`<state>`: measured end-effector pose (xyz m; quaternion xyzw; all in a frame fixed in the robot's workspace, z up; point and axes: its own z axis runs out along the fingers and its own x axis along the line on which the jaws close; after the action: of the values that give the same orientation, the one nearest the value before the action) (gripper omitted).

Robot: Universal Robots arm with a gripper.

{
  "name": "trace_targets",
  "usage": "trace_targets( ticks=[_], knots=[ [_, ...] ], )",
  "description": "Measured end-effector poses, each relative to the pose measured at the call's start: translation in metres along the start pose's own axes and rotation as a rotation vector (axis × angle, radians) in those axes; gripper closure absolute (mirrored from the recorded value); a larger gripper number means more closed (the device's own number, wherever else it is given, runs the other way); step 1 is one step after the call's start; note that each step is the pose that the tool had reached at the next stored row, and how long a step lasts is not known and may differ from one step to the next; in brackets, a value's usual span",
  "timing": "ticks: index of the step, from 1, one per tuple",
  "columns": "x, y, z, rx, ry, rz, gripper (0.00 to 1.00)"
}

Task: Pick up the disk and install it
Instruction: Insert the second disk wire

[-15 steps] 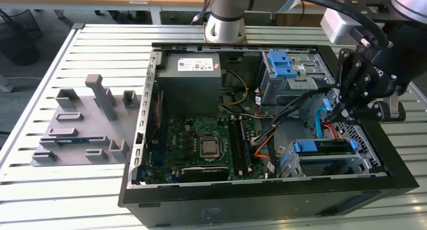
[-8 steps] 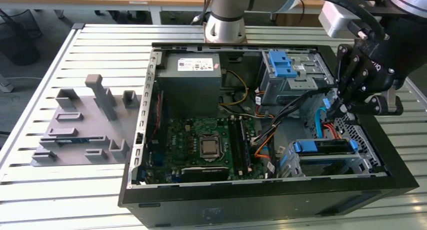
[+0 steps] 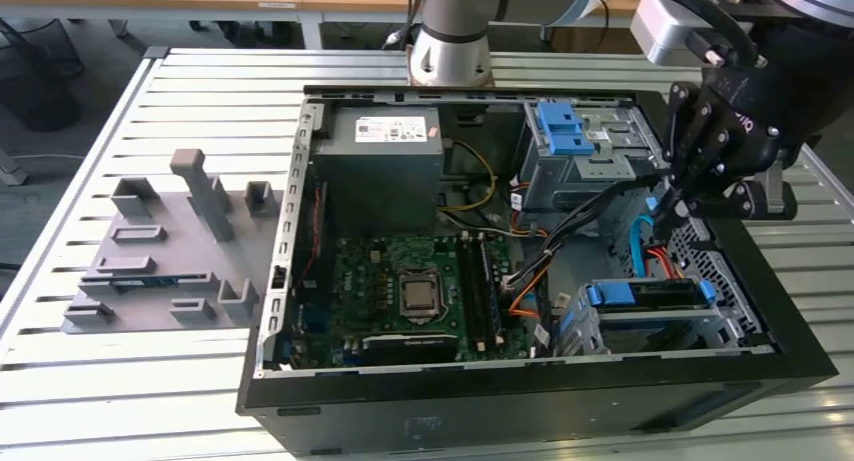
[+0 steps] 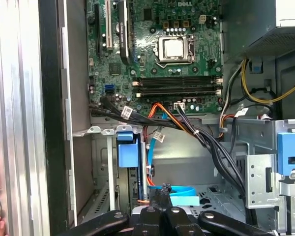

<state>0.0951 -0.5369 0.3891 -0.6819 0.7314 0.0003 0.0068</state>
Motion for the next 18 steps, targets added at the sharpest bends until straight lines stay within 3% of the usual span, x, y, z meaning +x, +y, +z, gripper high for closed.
trace_targets(
  ticks=[7, 9, 10, 11, 16, 17, 18],
  knots=[
    [-0.0048, 0.0009, 0.0006, 0.0003, 0.0041, 0.000, 0.89],
    [-0.0062, 0.0010, 0.0020, 0.0009, 0.0127, 0.000, 0.89],
    [-0.0067, 0.0010, 0.0028, 0.0014, 0.0195, -0.001, 0.82],
    [-0.0071, 0.0011, 0.0034, 0.0017, 0.0251, -0.001, 0.82],
    [-0.0086, 0.0012, 0.0060, 0.0025, 0.0363, -0.001, 0.81],
    [-0.0089, 0.0012, 0.0065, 0.0027, 0.0382, -0.001, 0.75],
    [-0.0091, 0.0012, 0.0069, 0.0028, 0.0397, -0.001, 0.75]
  ],
)
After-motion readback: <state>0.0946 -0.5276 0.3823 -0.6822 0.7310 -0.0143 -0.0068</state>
